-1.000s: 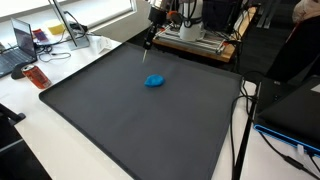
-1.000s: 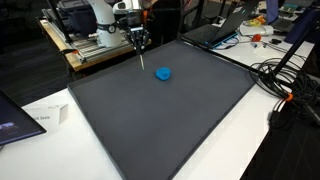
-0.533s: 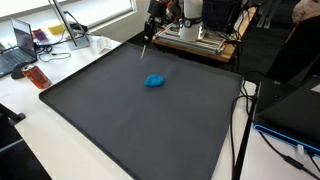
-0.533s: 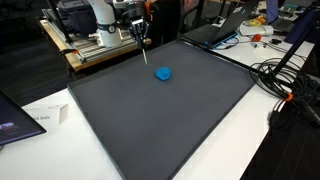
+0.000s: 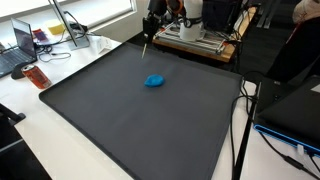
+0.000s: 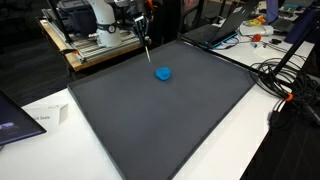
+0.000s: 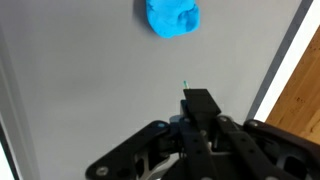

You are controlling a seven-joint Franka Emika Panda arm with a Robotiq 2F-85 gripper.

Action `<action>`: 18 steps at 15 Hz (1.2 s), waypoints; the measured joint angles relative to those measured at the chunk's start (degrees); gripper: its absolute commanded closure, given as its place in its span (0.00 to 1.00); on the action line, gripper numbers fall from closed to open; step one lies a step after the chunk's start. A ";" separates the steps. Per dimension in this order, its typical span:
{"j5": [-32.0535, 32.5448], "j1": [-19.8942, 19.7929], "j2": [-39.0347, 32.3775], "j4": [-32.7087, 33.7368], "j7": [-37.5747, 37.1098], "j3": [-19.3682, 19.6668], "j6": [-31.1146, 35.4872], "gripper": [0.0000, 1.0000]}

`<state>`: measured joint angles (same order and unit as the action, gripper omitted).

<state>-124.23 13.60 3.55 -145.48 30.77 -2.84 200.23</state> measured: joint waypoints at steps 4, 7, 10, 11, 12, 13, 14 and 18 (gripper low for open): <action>-1.44 0.01 -0.13 2.02 1.06 0.16 0.42 0.88; -1.44 0.01 -0.34 1.75 1.05 0.17 0.42 0.88; -1.44 0.01 -0.35 1.75 1.05 0.16 0.42 0.97; -1.70 0.05 -0.41 1.76 1.05 0.16 0.09 0.97; -2.76 0.13 -0.63 1.89 1.16 0.16 -0.49 0.97; -4.24 0.25 -1.06 2.21 1.44 0.16 -0.89 0.97; -6.10 0.47 -1.70 2.73 1.94 0.15 -0.97 0.97; -16.19 1.09 -4.96 6.14 6.85 -0.30 -0.77 0.97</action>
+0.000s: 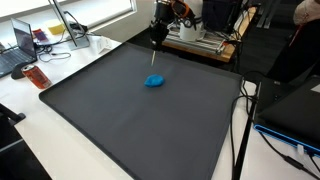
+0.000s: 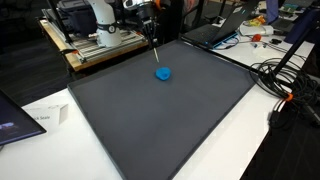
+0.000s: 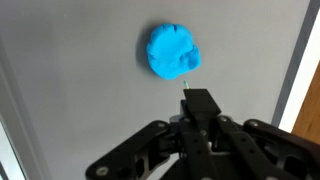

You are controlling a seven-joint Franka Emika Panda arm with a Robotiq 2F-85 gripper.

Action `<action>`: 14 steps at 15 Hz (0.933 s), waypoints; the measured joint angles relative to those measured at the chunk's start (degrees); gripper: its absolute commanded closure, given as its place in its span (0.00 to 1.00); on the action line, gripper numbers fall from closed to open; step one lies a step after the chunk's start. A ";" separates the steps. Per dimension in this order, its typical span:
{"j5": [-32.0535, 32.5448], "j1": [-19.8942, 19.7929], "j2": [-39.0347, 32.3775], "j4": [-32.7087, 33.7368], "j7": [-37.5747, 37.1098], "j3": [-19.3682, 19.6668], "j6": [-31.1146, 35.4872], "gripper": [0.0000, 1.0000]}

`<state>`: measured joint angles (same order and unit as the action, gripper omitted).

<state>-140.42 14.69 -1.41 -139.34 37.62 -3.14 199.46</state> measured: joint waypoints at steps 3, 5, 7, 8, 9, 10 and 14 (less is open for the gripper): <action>-4.67 -0.34 -1.37 2.74 1.55 -1.02 0.74 0.97; -4.10 -1.02 -1.92 3.54 -1.58 -2.96 1.16 0.97; -4.02 -2.38 -2.91 4.45 -4.01 -5.52 2.07 0.97; -4.00 -3.65 -3.72 4.98 -5.09 -7.24 2.43 0.97; -3.98 -5.51 -4.73 5.52 -6.09 -9.41 2.55 0.97; -3.95 -7.91 -5.90 6.16 -6.91 -11.92 2.65 0.97; -3.79 -22.71 -10.57 10.01 -7.88 -25.14 4.91 0.97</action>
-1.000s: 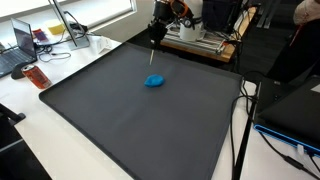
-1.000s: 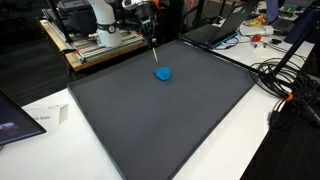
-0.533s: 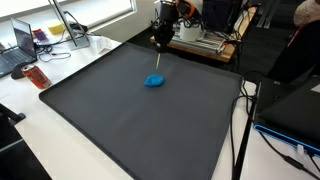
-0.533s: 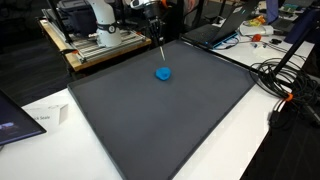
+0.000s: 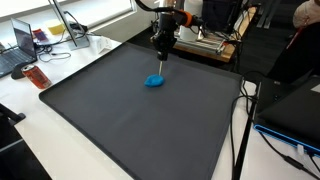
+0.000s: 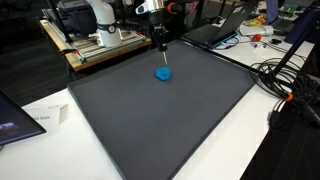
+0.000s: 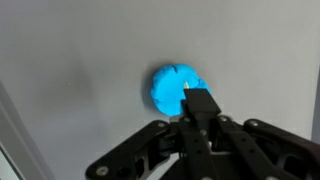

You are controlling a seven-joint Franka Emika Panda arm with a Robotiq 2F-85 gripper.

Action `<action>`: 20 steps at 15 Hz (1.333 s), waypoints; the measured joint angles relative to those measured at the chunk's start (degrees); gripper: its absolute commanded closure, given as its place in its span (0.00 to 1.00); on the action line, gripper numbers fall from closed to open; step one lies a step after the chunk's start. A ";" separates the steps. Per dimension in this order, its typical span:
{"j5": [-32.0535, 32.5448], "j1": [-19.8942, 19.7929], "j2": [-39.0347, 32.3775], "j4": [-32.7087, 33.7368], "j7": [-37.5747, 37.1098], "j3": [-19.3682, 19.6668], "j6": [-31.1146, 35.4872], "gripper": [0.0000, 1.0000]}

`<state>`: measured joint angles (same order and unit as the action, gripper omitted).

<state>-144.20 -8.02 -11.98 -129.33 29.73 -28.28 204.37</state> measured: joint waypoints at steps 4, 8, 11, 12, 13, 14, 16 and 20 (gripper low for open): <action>0.27 -15.49 -3.61 6.70 0.75 -12.99 8.64 0.97; 0.34 -26.85 -7.49 13.80 3.50 -23.10 17.93 0.97; 0.34 -31.02 -10.74 17.63 5.91 -27.53 22.75 0.97; 0.34 -31.55 -11.86 18.48 6.62 -28.36 23.85 0.97; 0.34 -31.70 -13.01 19.11 7.20 -28.90 24.83 0.97; 0.34 -31.70 -14.15 19.57 7.66 -29.33 25.51 0.97; 0.34 -31.26 -16.12 20.16 8.45 -29.56 26.34 0.88; 0.34 -31.11 -16.71 20.07 8.51 -29.40 26.37 0.88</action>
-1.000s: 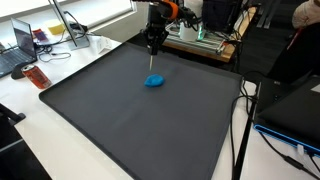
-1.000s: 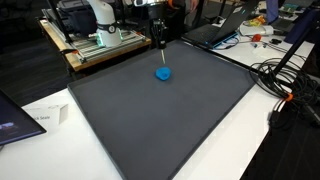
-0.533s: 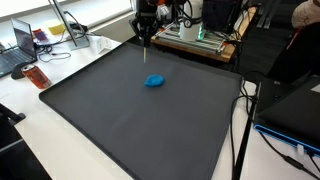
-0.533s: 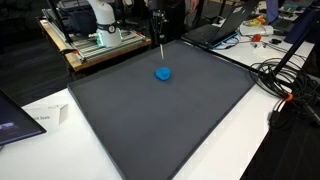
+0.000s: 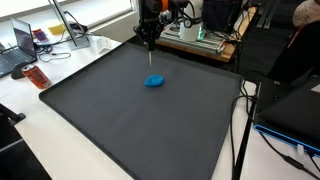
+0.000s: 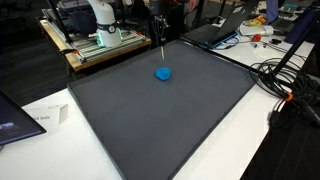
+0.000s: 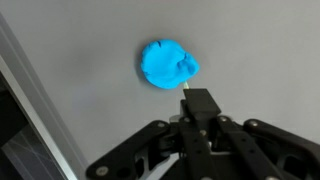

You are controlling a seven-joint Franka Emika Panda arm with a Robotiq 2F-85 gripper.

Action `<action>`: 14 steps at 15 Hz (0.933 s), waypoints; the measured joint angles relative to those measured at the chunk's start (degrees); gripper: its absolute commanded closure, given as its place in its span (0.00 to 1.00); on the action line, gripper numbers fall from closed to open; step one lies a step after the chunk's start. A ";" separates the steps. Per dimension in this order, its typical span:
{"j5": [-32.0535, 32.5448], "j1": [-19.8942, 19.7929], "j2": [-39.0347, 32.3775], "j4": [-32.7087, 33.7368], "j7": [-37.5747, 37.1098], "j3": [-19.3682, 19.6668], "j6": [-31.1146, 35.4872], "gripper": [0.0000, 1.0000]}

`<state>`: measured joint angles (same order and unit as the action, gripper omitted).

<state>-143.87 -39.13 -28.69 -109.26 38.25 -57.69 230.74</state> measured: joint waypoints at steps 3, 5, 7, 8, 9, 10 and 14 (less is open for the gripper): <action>0.00 0.00 0.00 0.00 0.00 0.00 0.00 0.97; 0.00 -0.01 -0.49 0.03 -0.29 -0.02 0.00 0.97; 0.00 0.09 -1.90 0.16 -0.75 0.14 0.00 0.97; 0.00 0.27 -2.80 0.27 -0.98 0.40 0.00 0.97; 0.00 0.65 -3.73 0.48 -1.21 0.83 0.00 0.97; 0.00 1.20 -4.64 0.75 -1.51 1.42 0.00 0.97; 0.00 3.24 -7.32 2.10 -2.92 3.30 -0.63 0.97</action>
<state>-143.86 -35.89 -36.01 -107.16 35.33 -54.39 230.11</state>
